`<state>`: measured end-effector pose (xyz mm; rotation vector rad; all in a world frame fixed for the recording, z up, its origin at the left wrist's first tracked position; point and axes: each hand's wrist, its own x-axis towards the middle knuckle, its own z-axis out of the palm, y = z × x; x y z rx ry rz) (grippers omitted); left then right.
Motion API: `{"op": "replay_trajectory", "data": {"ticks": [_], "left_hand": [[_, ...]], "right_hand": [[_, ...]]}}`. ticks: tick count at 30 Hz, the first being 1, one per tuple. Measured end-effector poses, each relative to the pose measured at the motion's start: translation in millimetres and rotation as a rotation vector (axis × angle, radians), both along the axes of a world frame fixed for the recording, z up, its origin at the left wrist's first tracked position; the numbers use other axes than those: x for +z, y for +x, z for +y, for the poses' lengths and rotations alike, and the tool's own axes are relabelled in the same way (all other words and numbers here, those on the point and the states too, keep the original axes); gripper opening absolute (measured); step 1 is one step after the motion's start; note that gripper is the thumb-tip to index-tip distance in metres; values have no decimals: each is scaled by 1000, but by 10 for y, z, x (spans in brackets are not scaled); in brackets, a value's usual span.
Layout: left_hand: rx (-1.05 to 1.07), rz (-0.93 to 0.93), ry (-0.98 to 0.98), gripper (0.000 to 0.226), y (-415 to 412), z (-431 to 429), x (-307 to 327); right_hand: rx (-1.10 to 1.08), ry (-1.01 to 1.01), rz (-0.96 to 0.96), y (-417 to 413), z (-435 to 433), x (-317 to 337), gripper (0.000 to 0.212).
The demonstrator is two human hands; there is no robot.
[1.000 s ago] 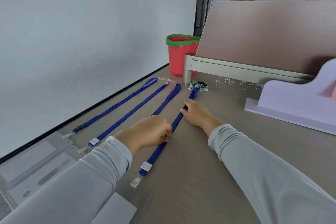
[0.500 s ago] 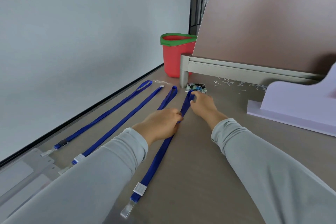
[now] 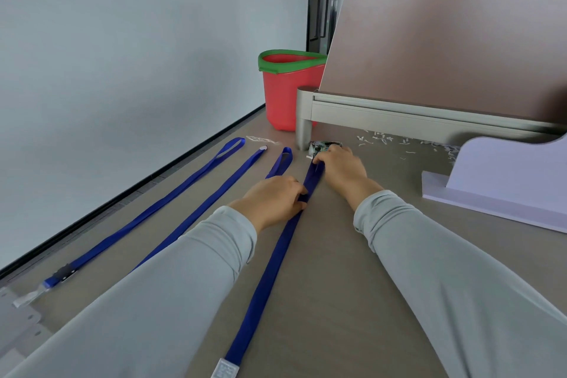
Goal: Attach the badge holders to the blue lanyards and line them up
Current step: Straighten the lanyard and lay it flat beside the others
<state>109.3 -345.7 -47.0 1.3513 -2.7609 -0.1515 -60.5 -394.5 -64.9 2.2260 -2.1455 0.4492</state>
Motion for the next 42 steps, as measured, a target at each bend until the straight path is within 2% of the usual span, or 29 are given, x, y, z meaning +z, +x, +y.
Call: {"op": "replay_trajectory", "data": {"ticks": [9, 14, 18, 22, 27, 30, 33, 42], "left_hand": [[-35, -77, -43, 43, 12, -61, 35], [-43, -59, -49, 44, 42, -67, 25], [-52, -72, -51, 50, 40, -81, 17], [-64, -81, -57, 46, 47, -99, 10], [-79, -75, -65, 46, 62, -94, 1], [-78, -69, -69, 45, 68, -94, -5], [-81, -74, -68, 45, 69, -104, -18], [-74, -47, -100, 43, 55, -88, -17]], "right_hand": [[68, 52, 209, -28, -139, 130, 31], [83, 61, 215, -64, -165, 101, 30], [57, 48, 45, -81, -220, 108, 18], [-29, -2, -179, -66, -230, 107, 30], [-128, -34, -538, -91, -271, 74, 19], [-154, -26, -692, -117, -312, 63, 16], [-164, -65, -713, -122, -335, 19, 22], [-88, -225, -592, -92, -285, -117, 7]]}}
